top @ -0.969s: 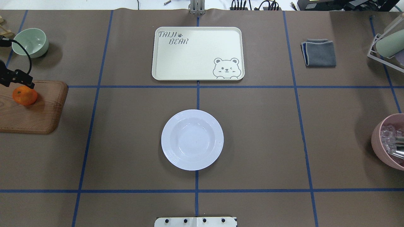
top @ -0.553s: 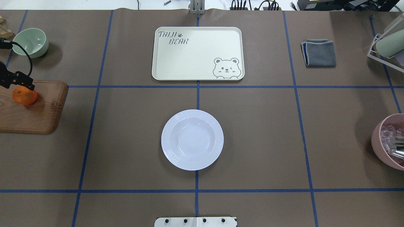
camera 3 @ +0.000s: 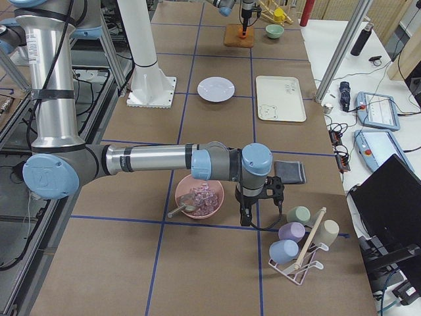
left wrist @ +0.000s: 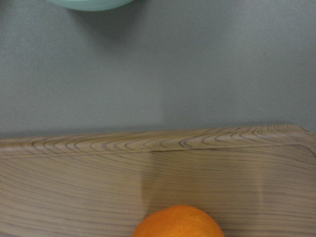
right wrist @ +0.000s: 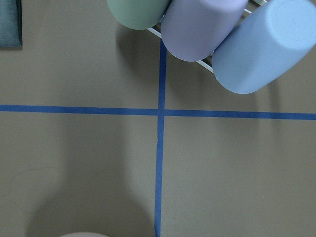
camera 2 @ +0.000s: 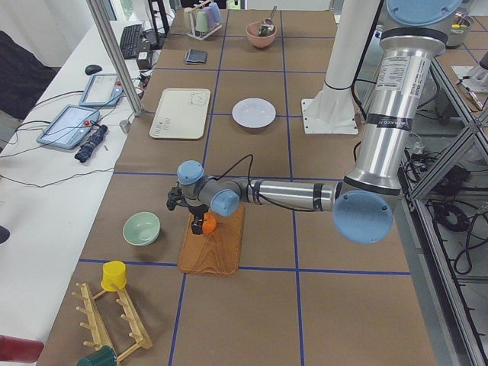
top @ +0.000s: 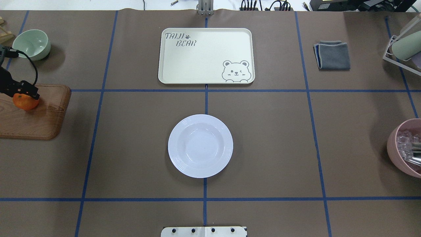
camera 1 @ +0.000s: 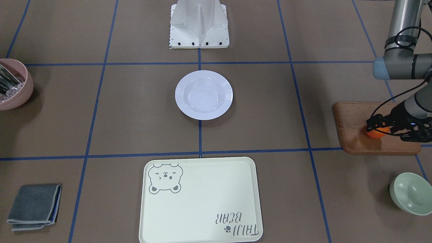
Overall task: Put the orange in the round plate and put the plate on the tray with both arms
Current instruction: 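Lower the left gripper onto the orange on the wooden board and grasp it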
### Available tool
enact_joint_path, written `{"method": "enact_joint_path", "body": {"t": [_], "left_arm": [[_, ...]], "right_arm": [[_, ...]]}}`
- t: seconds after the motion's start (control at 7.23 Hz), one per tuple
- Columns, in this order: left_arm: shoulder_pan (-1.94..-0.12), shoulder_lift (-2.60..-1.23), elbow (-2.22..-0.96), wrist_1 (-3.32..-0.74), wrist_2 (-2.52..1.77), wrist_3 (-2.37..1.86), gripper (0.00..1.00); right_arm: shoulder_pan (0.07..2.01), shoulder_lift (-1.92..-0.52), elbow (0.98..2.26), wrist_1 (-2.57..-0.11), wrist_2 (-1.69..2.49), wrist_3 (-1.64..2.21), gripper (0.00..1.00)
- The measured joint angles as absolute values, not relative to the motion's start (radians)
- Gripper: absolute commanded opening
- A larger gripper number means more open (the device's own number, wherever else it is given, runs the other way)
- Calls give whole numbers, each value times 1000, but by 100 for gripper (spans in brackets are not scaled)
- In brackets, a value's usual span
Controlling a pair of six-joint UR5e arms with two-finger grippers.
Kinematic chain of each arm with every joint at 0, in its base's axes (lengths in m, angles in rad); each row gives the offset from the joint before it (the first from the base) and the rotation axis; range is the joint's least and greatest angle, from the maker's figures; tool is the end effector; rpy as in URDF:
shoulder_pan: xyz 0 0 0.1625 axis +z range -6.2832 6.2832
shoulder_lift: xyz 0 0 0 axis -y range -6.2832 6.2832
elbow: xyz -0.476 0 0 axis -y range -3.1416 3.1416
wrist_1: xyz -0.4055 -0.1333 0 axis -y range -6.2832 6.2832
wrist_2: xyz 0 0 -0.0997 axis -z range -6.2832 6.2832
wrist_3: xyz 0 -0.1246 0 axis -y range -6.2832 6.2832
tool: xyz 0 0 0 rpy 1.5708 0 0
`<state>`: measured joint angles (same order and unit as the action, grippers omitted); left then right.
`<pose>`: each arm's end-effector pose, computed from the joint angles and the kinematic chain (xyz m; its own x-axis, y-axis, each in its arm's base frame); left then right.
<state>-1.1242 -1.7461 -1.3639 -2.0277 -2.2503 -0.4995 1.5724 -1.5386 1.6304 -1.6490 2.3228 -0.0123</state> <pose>0.2178 -0.5822 0.6912 0.7060 0.1067 -0.7001 -0.0629 0.9941 0.0880 0.0490 -0.5200 0.6907 0.7303 -0.0204 0.6828 0.0074 0.9997 0.0220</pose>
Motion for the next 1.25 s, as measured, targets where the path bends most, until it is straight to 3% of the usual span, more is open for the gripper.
{"method": "enact_joint_path", "body": {"t": [0.28, 0.69, 0.83, 1.25], "left_arm": [[-1121, -1746, -1363, -2029, -2251, -500, 98], [-1120, -1746, -1365, -2030, -2255, -499, 21], [-1120, -1745, -1369, -2029, -2257, -499, 0], [-1126, -1744, -1455, -2008, -2294, -518, 0]], "right_arm": [[1572, -1539, 1630, -1650, 2323, -12, 100], [1572, -1539, 1628, -1650, 2324, -12, 100], [1572, -1540, 1628, -1650, 2325, -12, 100], [1573, -1540, 1630, -1651, 2356, -13, 100]]}}
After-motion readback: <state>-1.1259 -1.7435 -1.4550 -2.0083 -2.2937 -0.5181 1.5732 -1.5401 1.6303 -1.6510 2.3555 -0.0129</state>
